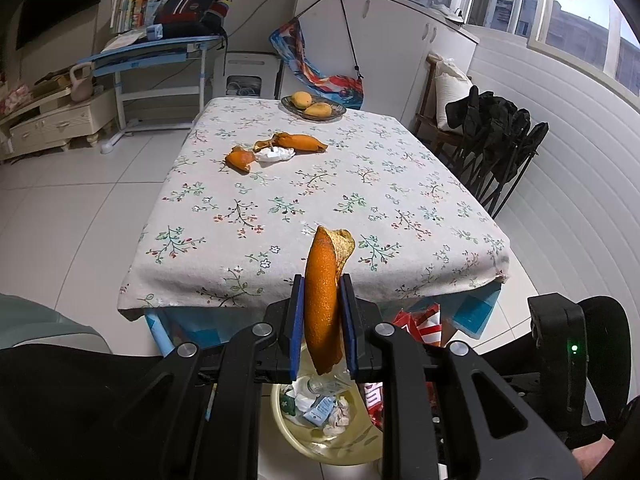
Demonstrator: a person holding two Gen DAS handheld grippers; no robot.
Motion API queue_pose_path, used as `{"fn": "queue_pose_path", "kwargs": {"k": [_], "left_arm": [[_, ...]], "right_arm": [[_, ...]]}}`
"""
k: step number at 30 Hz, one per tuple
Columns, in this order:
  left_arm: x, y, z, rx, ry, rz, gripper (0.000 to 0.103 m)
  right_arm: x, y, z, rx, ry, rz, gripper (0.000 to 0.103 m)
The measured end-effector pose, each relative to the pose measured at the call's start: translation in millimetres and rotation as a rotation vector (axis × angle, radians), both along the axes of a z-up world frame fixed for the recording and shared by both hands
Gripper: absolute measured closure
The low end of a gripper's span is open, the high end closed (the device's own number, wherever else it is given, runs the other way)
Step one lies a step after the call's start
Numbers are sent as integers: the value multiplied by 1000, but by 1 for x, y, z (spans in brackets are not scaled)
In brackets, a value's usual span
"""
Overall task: Collect trash
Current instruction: 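Open the right tool over the basin while the left tool drops the peel in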
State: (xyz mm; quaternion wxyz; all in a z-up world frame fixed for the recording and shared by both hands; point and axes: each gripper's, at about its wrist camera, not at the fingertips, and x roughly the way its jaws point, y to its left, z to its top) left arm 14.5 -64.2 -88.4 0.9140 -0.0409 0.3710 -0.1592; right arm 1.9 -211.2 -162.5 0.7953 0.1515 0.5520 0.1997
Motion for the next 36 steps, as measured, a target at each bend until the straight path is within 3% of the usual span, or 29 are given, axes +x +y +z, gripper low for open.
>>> {"fn": "queue_pose_path", "kwargs": {"k": [3, 11, 18, 31, 34, 36], "left_arm": [[0, 0, 0, 0, 1, -2, 86], [0, 0, 0, -1, 1, -3, 86], [-4, -6, -6, 10, 14, -33, 86], [-16, -38, -33, 84, 104, -175, 86], [-16, -43, -39, 100, 133, -195, 82], [-17, -44, -40, 101, 136, -199, 68]], "right_arm": [[0, 0, -1, -8, 3, -4, 67], [2, -7, 0, -9, -5, -42, 60], [2, -26, 17, 5, -87, -146, 48], [-2, -59, 38, 27, -218, -316, 42], [-2, -62, 39, 34, -228, -333, 41], [-2, -63, 40, 36, -232, -341, 40]]}}
